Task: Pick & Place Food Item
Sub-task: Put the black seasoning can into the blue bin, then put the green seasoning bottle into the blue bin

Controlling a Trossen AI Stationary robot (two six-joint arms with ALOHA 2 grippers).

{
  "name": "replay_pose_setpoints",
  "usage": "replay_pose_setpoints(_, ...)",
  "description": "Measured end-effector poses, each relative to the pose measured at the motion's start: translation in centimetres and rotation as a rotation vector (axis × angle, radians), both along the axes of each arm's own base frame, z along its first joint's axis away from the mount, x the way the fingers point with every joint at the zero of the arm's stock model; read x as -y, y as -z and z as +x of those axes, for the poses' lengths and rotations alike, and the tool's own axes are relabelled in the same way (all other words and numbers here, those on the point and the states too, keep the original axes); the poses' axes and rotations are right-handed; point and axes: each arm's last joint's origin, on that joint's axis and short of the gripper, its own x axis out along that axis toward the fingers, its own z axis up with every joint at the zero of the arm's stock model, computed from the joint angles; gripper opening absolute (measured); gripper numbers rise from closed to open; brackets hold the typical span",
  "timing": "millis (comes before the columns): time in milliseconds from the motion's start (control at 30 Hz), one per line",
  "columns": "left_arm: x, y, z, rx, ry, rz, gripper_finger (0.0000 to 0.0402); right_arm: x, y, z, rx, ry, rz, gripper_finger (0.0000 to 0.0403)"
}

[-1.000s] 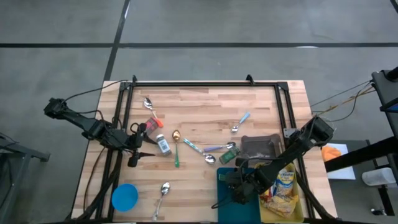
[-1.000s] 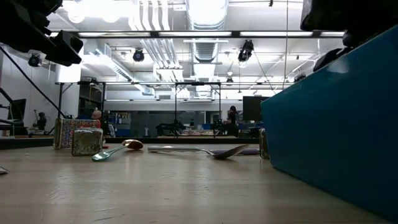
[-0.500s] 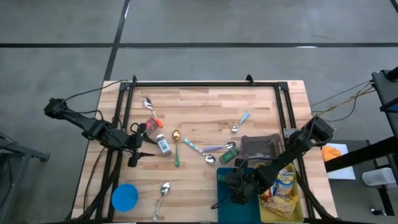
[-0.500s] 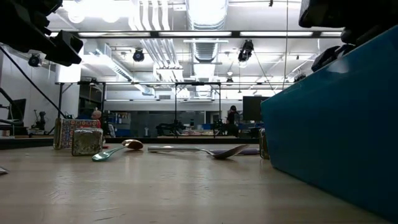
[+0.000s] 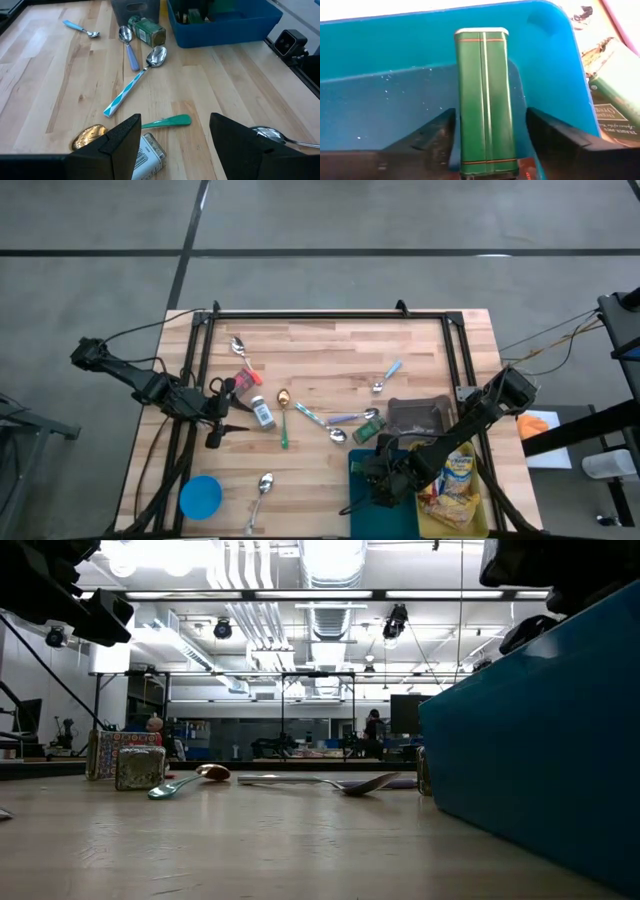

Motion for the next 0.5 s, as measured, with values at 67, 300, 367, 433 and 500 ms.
replay_pose_setpoints(67,0.0,0.0,0.0,0.0,0.0,0.0,0.0241,0.0,0.1,0.0,-0.001,0.002,0.0,0.0271)
replay_pose_setpoints(300,0.0,0.0,0.0,0.0,0.0,0.0,0.0241,-0.3,-0.6,0.3,-0.004,0.007,0.044,0.0329)
replay_pose_setpoints(367,0.0,0.0,0.0,0.0,0.0,0.0,0.0241,-0.4,-1.0,0.4,-0.015,0.006,0.034,0.0332)
replay_pose_setpoints(433,0.0,0.0,0.0,0.0,0.0,0.0,0.0241,-0.4,-1.4,0.4,-0.026,0.003,0.023,0.0333)
replay_pose_setpoints(500,0.0,0.0,0.0,0.0,0.0,0.0,0.0241,-0.5,-1.8,0.7,-0.018,-0.01,0.018,0.0334)
